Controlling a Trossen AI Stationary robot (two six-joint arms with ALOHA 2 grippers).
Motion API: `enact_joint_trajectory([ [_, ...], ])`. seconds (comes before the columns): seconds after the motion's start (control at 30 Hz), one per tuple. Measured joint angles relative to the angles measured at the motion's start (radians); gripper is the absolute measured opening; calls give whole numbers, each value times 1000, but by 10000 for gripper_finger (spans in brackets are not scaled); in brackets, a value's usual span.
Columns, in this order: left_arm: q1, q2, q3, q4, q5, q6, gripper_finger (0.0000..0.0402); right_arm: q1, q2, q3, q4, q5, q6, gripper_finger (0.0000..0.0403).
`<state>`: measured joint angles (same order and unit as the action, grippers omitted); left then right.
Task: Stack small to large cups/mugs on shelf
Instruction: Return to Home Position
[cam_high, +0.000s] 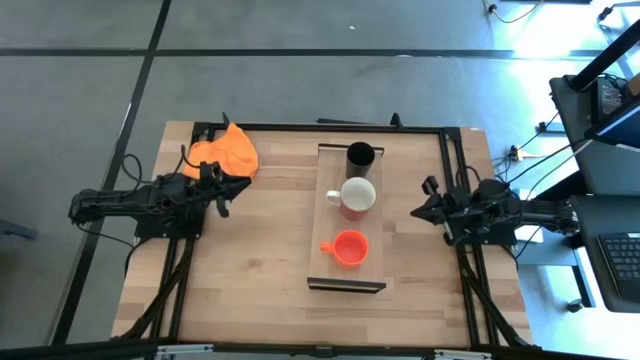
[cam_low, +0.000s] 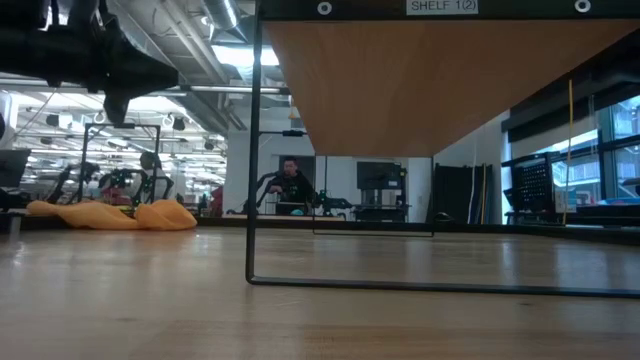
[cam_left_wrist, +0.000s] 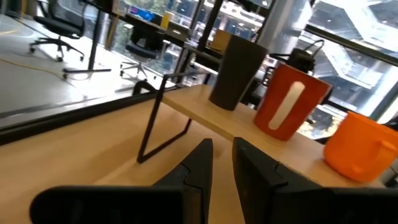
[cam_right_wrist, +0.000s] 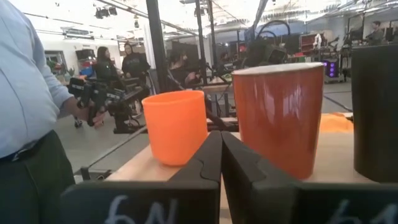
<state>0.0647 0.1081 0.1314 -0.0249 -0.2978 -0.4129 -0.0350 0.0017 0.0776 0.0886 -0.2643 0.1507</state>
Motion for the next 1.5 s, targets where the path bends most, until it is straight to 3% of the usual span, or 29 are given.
enact_joint_trajectory([
  [0.33,0,0,0,-84,-35,-2,57,0,0,-71,57,-46,-57,9],
  [1.0,0,1,0,-377,-80,-31,57,0,2,-71,-13,-44,-130,9],
  [1.5,0,3,0,-379,-71,-23,57,0,2,-71,-13,-42,-130,9],
])
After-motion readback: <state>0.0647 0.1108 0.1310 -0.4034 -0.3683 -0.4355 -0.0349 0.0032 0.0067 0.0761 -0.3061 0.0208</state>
